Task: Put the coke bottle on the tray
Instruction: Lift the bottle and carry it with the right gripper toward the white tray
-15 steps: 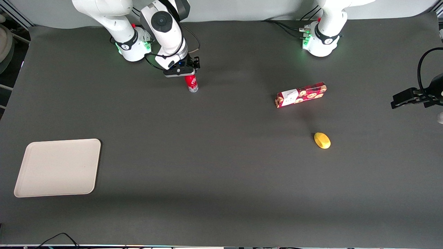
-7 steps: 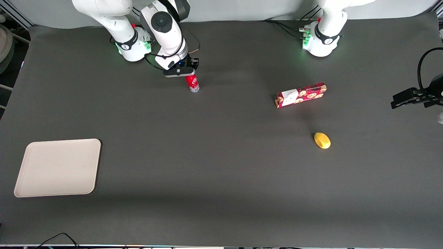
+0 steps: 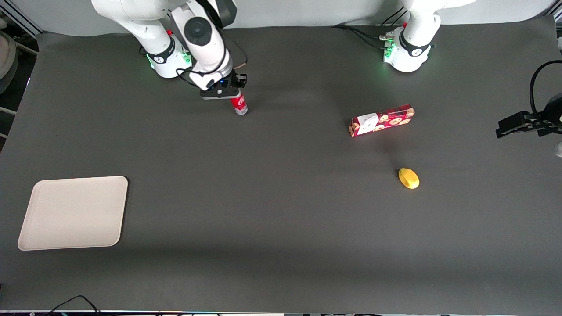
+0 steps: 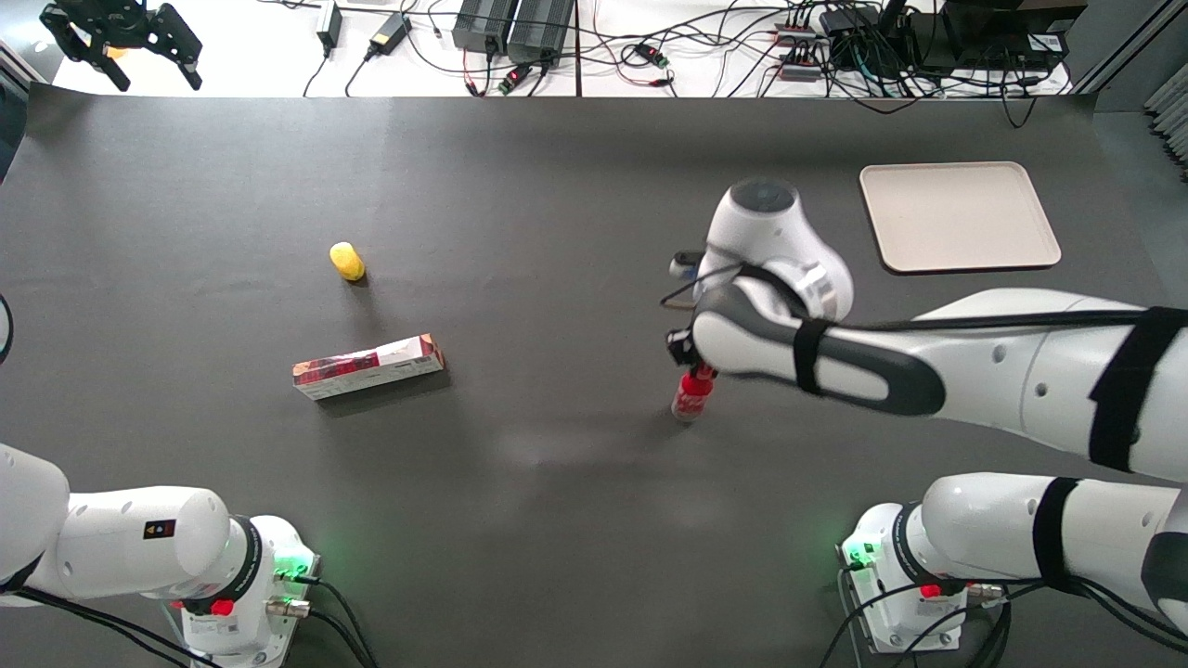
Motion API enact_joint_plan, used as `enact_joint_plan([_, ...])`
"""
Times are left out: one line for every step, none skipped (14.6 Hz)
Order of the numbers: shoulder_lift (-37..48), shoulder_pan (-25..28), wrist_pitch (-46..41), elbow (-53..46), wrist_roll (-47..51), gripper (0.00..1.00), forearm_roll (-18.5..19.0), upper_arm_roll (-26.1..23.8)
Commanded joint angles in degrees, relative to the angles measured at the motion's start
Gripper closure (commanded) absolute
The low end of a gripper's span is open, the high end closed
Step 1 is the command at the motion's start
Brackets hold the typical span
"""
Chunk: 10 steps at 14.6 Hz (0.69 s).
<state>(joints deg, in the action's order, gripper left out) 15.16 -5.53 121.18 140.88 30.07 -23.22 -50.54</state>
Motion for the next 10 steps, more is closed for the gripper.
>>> enact_joint_plan([5.0, -0.2, -10.3, -5.1, -12.9, 1.00, 3.9, 14.0])
enact_joint_plan([5.0, -0.3, -12.1, -6.0, -16.2, 1.00, 8.1, 17.6])
enact_joint_plan([4.9, -0.3, -13.1, -6.8, -19.7, 1.00, 12.3, 21.8])
enact_joint_plan([4.6, -0.3, -13.9, -7.4, -24.6, 1.00, 15.8, 26.4])
enact_joint_plan([4.2, -0.3, -14.3, -7.9, -30.0, 1.00, 18.6, 30.3])
enact_joint_plan([3.7, -0.3, -14.2, -8.4, -35.7, 1.00, 21.5, 34.6])
enact_joint_plan([2.3, -0.3, -14.2, -9.9, -40.4, 1.00, 24.6, 38.7])
enact_joint_plan([0.3, -0.3, -14.3, -12.4, -45.5, 1.00, 27.8, 42.9])
enact_joint_plan([-1.7, -0.3, -14.3, -14.9, -50.8, 1.00, 29.8, 46.8])
enact_joint_plan([-4.4, -0.3, -14.2, -18.1, -56.7, 1.00, 30.9, 50.6])
